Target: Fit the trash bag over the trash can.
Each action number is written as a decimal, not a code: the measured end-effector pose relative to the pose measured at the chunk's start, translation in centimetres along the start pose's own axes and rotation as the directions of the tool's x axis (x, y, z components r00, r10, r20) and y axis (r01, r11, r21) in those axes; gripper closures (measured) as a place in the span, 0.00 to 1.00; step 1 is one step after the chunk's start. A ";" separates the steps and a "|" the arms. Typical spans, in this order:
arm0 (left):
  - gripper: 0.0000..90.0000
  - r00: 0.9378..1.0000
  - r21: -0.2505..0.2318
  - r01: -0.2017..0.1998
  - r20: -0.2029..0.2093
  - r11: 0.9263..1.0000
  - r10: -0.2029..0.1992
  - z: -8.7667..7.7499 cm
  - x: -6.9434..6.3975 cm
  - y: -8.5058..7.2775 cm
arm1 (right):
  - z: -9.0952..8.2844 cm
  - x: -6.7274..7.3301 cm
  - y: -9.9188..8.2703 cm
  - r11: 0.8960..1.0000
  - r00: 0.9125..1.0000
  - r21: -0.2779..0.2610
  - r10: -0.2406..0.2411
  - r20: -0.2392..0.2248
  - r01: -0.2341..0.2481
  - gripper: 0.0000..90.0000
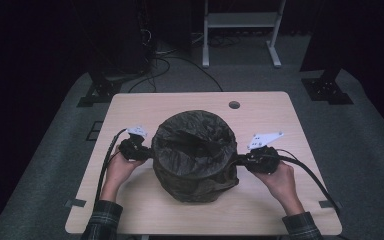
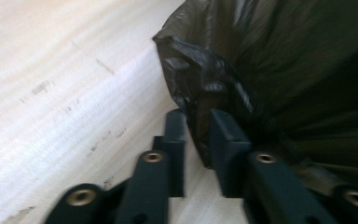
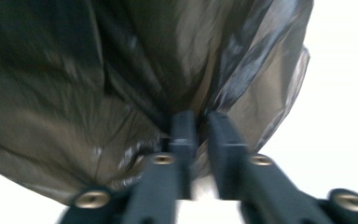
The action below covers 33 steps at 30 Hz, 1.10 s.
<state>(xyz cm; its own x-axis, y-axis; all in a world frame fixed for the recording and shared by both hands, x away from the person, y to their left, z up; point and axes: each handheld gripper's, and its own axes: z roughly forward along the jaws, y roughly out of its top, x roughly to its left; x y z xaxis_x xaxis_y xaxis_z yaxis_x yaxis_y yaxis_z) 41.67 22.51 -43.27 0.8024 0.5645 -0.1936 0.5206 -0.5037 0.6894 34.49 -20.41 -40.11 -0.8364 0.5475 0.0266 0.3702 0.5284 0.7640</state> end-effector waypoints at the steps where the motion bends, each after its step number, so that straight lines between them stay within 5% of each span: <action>1: 0.77 1.000 -0.013 -0.005 0.000 1.000 0.005 -0.4 -0.1 0.0 | -0.3 -0.1 0.1 1.000 1.000 -0.011 0.010 0.000 -0.010 0.79; 6: 0.35 0.999 -0.050 -0.044 0.000 0.998 0.044 -2.6 -0.7 -0.1 | -1.9 -0.6 0.4 0.998 1.000 -0.062 0.017 0.023 -0.016 0.49; 13: 0.01 0.995 -0.094 -0.099 -0.017 0.991 0.097 -4.9 -1.8 -1.6 | -3.9 -1.0 0.9 0.996 0.999 -0.090 0.010 0.037 -0.007 0.18; 19: 0.00 0.986 -0.046 -0.166 -0.015 0.985 0.165 -5.2 -3.3 -3.8 | -5.5 -0.7 1.9 0.992 0.999 -0.121 -0.027 0.039 0.032 0.11; 33: 0.00 0.973 0.099 -0.217 -0.053 0.971 0.223 -2.0 -6.0 -7.9 | -8.4 0.8 6.6 0.976 0.993 -0.184 -0.117 0.011 0.117 0.11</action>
<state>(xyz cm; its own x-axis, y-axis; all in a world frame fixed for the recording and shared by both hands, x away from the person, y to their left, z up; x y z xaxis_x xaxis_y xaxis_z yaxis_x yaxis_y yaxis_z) 32.16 24.44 -46.12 0.8817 0.4718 0.0019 0.3604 -0.6762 0.6425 32.85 -21.89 -29.59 -0.8695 0.4890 -0.0700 0.1889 0.4600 0.8676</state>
